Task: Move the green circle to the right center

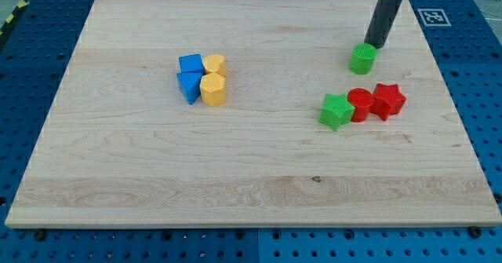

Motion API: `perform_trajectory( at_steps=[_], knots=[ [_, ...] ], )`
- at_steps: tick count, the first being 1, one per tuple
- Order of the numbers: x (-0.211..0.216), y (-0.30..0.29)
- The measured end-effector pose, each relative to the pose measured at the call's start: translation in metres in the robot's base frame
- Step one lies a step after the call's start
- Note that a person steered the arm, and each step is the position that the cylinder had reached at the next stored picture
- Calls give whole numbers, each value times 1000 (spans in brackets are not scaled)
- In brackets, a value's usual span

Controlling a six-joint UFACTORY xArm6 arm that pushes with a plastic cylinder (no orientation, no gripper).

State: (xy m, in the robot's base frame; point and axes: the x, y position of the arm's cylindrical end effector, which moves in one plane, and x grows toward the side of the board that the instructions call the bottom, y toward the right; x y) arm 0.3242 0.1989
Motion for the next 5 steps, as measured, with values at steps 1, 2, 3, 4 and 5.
perform_trajectory(
  at_steps=[1, 2, 3, 4, 5],
  knots=[
    [0, -18],
    [0, -25],
    [0, -36],
    [4, -40],
    [10, -40]
  ],
)
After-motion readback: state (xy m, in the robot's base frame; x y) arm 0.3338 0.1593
